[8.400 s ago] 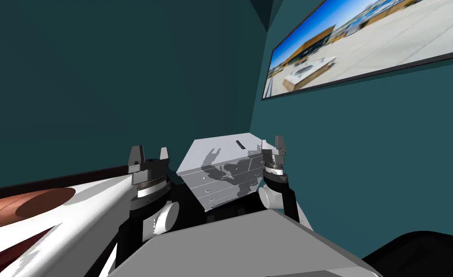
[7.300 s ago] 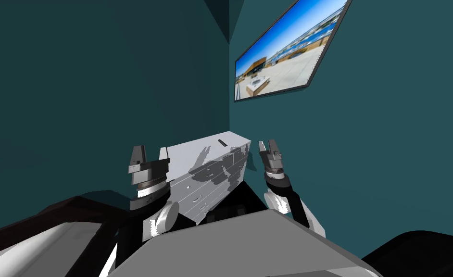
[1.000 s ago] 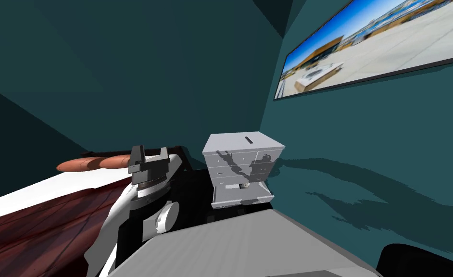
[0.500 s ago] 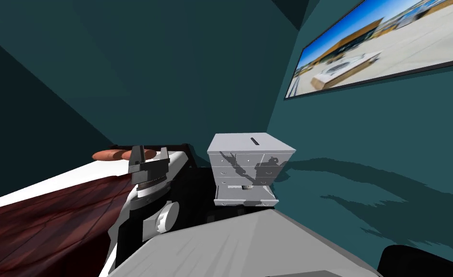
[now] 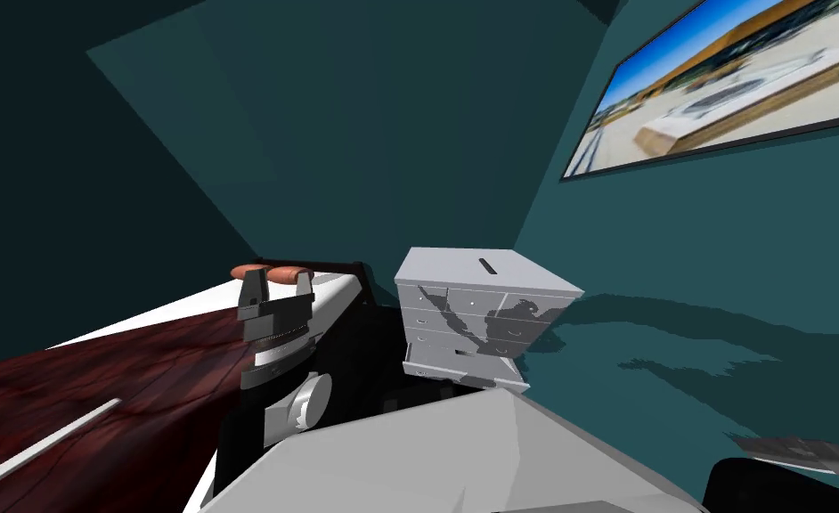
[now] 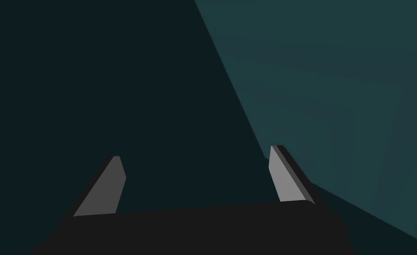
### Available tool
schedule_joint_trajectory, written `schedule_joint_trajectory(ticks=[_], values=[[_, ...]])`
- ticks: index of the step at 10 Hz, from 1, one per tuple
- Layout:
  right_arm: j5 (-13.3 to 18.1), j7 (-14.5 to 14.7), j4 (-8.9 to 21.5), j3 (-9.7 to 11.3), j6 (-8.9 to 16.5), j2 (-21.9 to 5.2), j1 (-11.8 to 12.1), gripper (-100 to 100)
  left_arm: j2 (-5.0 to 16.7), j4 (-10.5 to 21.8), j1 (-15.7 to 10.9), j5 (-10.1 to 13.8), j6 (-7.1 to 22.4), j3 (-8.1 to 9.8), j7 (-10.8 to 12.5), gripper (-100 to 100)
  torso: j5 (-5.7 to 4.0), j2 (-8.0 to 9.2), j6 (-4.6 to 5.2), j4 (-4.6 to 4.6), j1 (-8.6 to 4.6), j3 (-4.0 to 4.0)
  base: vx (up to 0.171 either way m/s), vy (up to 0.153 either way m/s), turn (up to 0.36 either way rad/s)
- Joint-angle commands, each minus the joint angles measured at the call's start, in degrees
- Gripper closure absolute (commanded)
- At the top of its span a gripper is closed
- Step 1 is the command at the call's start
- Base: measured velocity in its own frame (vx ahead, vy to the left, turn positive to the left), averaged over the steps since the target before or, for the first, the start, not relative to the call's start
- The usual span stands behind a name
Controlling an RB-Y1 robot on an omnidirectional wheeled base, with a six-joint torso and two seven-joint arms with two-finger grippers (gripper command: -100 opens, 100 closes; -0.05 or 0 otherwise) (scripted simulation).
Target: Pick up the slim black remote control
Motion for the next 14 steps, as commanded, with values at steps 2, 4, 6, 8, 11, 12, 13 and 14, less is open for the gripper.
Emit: schedule_joint_trajectory(ticks=[2, 4, 6, 8, 11, 12, 13, 14], values=[[-2.0, -2.5, 1.9, 0.4, -0.9, -4.7, 0.9, -100, 0.0, 0.0, 0.0, 0.0, 0.0, -0.01, 0.0, 0, 0.00, -0.05, -0.10, -0.02, -0.02, -0.03, 0.036, -0.031, 0.290], [-3.5, -4.4, 3.8, 0.7, -1.8, -7.7, 1.6, -100, 0.0, 0.0, 0.0, 0.0, 0.0, 0.00, 0.0, 0, 0.00, -0.06, -0.08, -0.02, 0.01, -0.04, 0.033, -0.023, 0.296], [-5.0, -6.2, 5.4, 0.8, -2.7, -10.5, 2.2, -100, 0.0, 0.0, 0.0, 0.0, 0.0, 0.00, 0.0, 0, 0.01, -0.09, -0.07, -0.03, 0.04, -0.05, 0.040, -0.028, 0.308], [-6.4, -7.8, 6.9, 0.9, -3.5, -13.0, 2.8, -100, 0.0, 0.0, 0.0, 0.0, 0.0, 0.00, 0.0, 0, 0.01, -0.08, -0.06, -0.03, 0.03, -0.05, 0.036, -0.032, 0.287], [-9.1, -10.8, 9.2, 0.9, -5.0, -17.3, 3.9, -100, 0.0, 0.0, 0.0, 0.0, 0.0, 0.00, 0.0, 0, 0.00, -0.03, 0.07, 0.00, 0.04, -0.01, 0.036, -0.038, 0.258], [-9.1, -10.8, 9.2, 0.9, -5.0, -17.5, 3.9, -100, 0.0, 0.0, 0.0, 0.0, 0.0, 0.00, 0.0, 0, 0.01, -0.06, 0.01, -0.01, 0.03, -0.03, 0.031, -0.043, 0.202], [-10.2, -12.1, 10.0, 0.8, -5.5, -19.3, 4.4, -100, 0.0, 0.0, 0.0, 0.0, 0.0, 0.01, 0.0, 0, -0.01, -0.03, 0.07, 0.00, 0.03, -0.01, 0.043, -0.037, 0.368], [-11.3, -13.3, 10.6, 0.6, -6.0, -20.8, 4.9, -100, 0.0, 0.0, 0.0, 0.0, 0.0, 0.00, 0.0, 0, 0.01, -0.09, -0.01, -0.02, 0.05, -0.05, 0.050, -0.056, 0.443]])
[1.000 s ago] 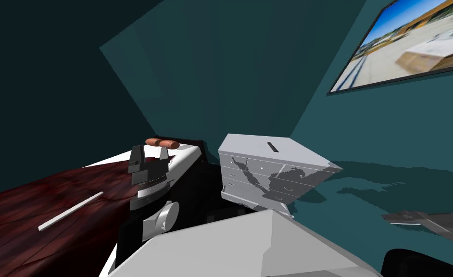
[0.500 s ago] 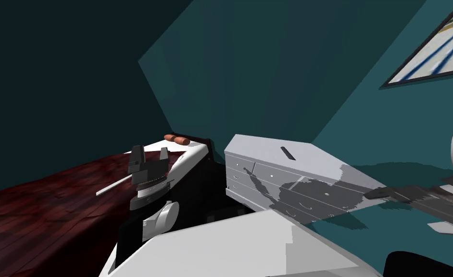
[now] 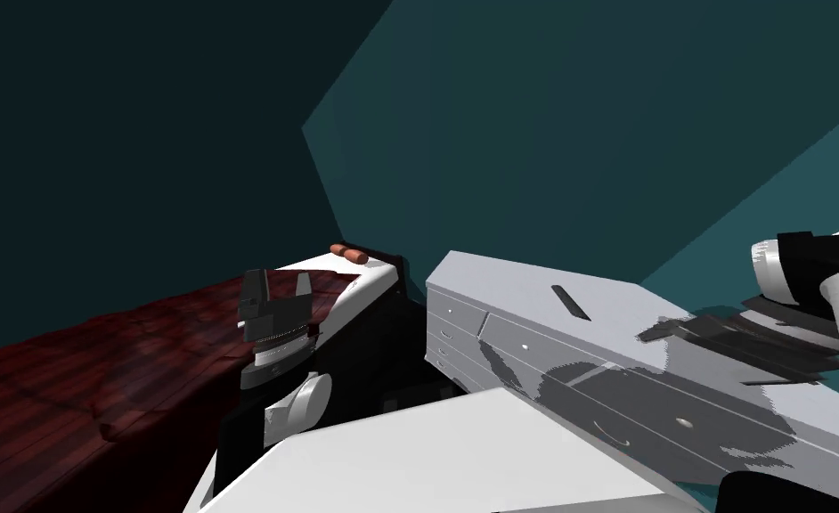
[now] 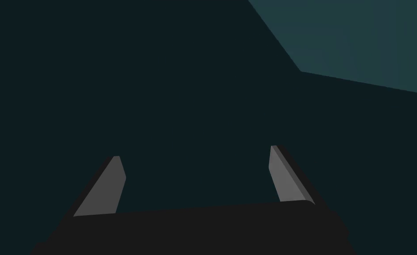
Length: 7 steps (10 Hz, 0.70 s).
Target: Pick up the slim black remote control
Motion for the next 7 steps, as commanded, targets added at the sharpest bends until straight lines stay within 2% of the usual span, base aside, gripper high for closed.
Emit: schedule_joint_trajectory(ticks=[1, 5, 6, 7], values=[[-1.0, -0.6, -0.9, 2.0, -0.2, -1.7, -1.7, -100, 0.0, 0.0, 0.0, 0.0, 0.0, 0.00, 0.0, 0, 0.00, 0.00, 0.00, 0.00, 0.00, 0.00, 0.033, -0.051, 0.187], [-3.9, -3.8, -0.7, 0.9, -1.4, -6.0, 0.7, -100, 0.0, 0.0, 0.0, 0.0, 0.0, 0.00, 0.0, 0, 0.00, 0.05, 0.08, 0.02, 0.03, 0.04, 0.037, -0.054, 0.302], [-4.0, -3.9, -0.9, 0.9, -1.4, -6.2, 0.9, -100, 0.0, 0.0, 0.0, 0.0, 0.0, 0.00, 0.0, 0, 0.00, 0.05, 0.09, 0.02, 0.02, 0.04, 0.034, -0.056, 0.150], [-3.9, -3.6, -1.2, 1.5, -1.2, -6.1, 0.1, -100, 0.0, 0.0, 0.0, 0.0, 0.0, 0.01, 0.0, 0, -0.01, 0.10, 0.16, 0.04, 0.03, 0.07, 0.014, -0.023, 0.021]])
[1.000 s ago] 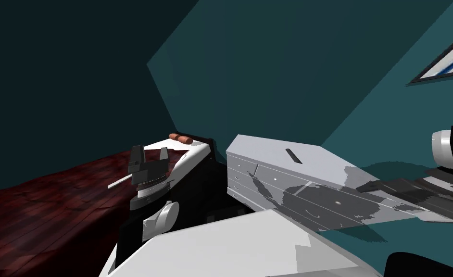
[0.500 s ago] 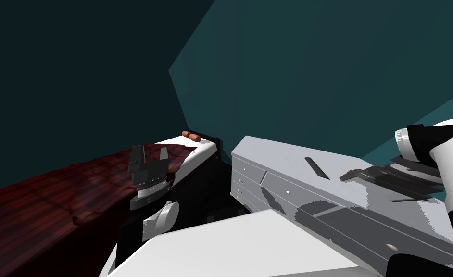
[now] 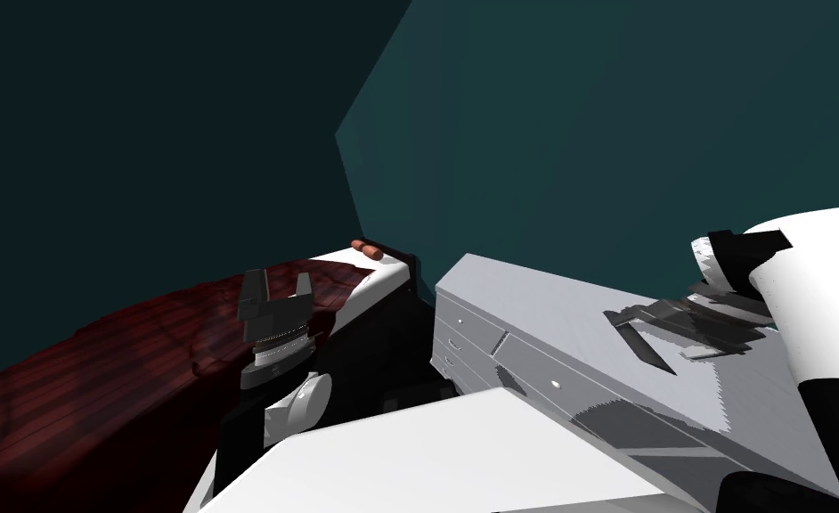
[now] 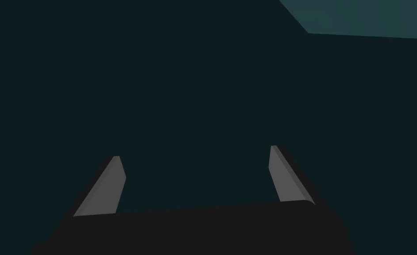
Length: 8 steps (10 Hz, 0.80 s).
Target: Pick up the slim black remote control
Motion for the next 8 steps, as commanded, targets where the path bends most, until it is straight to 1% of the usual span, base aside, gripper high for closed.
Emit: schedule_joint_trajectory(ticks=[1, 2, 5, 6, 7, 8], values=[[0.0, 0.0, 0.0, 0.0, 0.0, 0.0, 0.0, 0, 0.0, 0.0, 0.0, 0.0, 0.0, 0.00, 0.0, 0, 0.00, 0.00, 0.00, 0.00, 0.00, 0.00, 0.000, 0.000, 0.000], [0.1, 0.8, -1.4, -1.5, 1.8, 0.7, 1.1, -100, 0.0, 0.0, 0.0, 0.0, 0.0, 0.00, 0.0, 0, 0.02, 0.07, 0.00, 0.02, 0.08, 0.04, 0.005, -0.007, 0.063], [0.1, 2.1, -3.5, -3.7, 4.4, 1.6, 2.8, -100, 0.0, 0.0, 0.0, 0.0, 0.0, 0.00, 0.0, 0, 0.02, 0.10, 0.00, 0.03, 0.08, 0.07, 0.005, -0.010, 0.054], [0.1, 1.9, -3.7, -2.5, 4.0, 1.1, 1.6, -100, 0.0, 0.0, 0.0, 0.0, 0.0, 0.00, 0.0, 0, 0.01, 0.11, 0.00, 0.03, 0.08, 0.07, 0.000, 0.000, 0.000], [0.1, 2.0, -3.8, -2.6, 4.1, 1.1, 1.7, 100, 0.0, 0.0, 0.0, 0.0, 0.0, 0.00, 0.0, 0, -0.02, 0.10, 0.00, 0.03, 0.04, 0.06, 0.000, 0.000, 0.000], [0.1, 2.0, -3.8, -2.6, 4.1, 1.1, 1.7, 100, 0.0, 0.0, 0.0, 0.0, 0.0, 0.00, 0.0, 0, -0.02, 0.11, 0.00, 0.03, 0.03, 0.06, 0.000, 0.000, 0.000]])
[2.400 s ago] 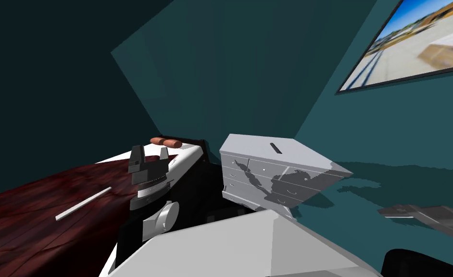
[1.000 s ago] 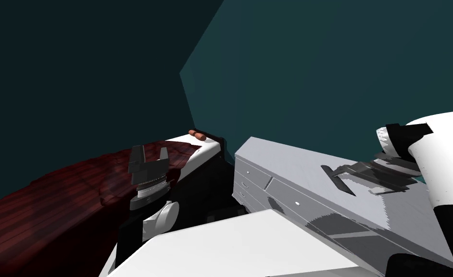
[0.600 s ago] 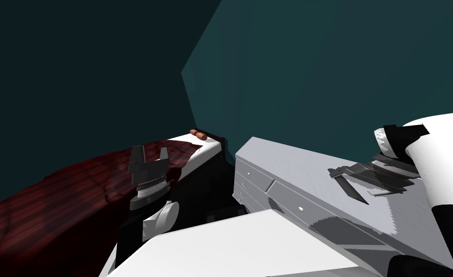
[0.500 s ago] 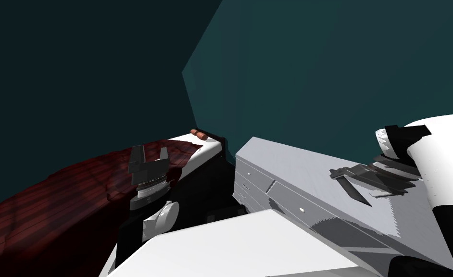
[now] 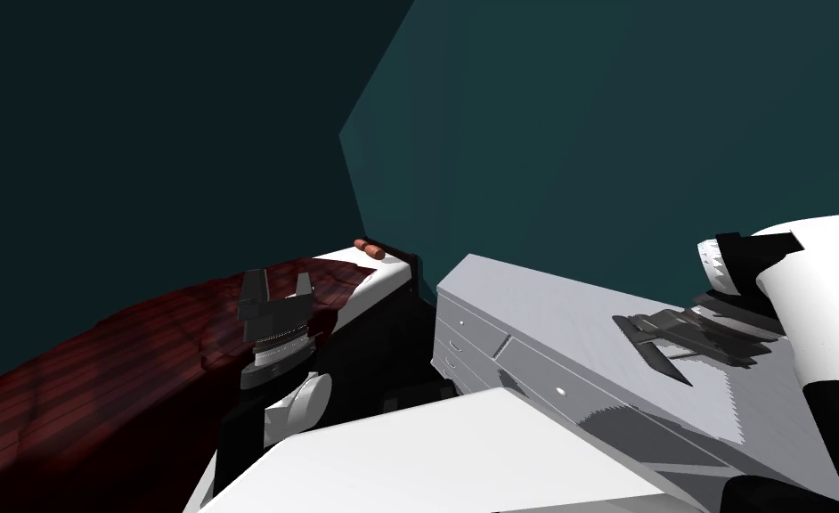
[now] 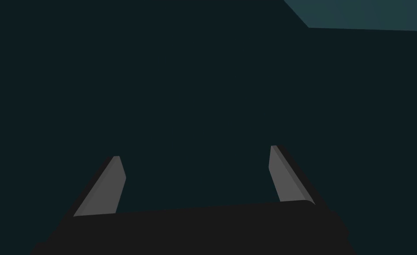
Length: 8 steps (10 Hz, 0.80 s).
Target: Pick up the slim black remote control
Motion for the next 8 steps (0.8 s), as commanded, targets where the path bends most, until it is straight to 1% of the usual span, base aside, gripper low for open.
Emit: schedule_joint_trajectory(ticks=[1, 3, 4, 5, 7, 8], values=[[0.0, 0.0, 0.0, 0.0, 0.0, 0.0, 0.0, 100, 0.0, 0.0, 0.0, 0.0, 0.0, 0.00, 0.0, 0, 0.00, 0.00, 0.00, 0.00, 0.00, 0.00, 0.000, 0.000, 0.000], [0.0, 0.0, 0.0, 0.0, 0.0, 0.0, 0.0, 100, 0.0, 0.0, 0.0, 0.0, 0.0, 0.00, 0.0, 0, -0.03, -0.06, -0.01, -0.02, 0.00, -0.04, 0.000, 0.000, 0.000], [0.0, 0.0, 0.0, 0.0, 0.0, 0.0, 0.0, 0, 0.0, 0.0, 0.0, 0.0, 0.0, 0.00, 0.0, 0, -0.03, -0.06, -0.01, -0.01, -0.01, -0.03, 0.000, 0.000, 0.000], [0.0, -0.7, 1.7, 0.3, -1.5, -0.2, 0.0, 100, 0.0, 0.0, 0.0, 0.0, 0.0, 0.00, 0.0, 0, -0.03, -0.05, -0.01, -0.01, -0.01, -0.03, -0.001, 0.008, -0.062], [-0.1, -1.6, 3.1, 1.8, -3.3, -0.8, -1.1, 100, 0.0, 0.0, 0.0, 0.0, 0.0, 0.00, 0.0, 0, 0.01, -0.02, 0.02, 0.01, 0.06, -0.01, -0.005, 0.012, -0.058], [-0.1, -1.8, 3.4, 2.2, -3.7, -1.0, -1.4, 100, 0.0, 0.0, 0.0, 0.0, 0.0, 0.00, 0.0, 0, 0.02, 0.00, 0.02, 0.01, 0.08, 0.00, -0.005, 0.007, -0.025]])
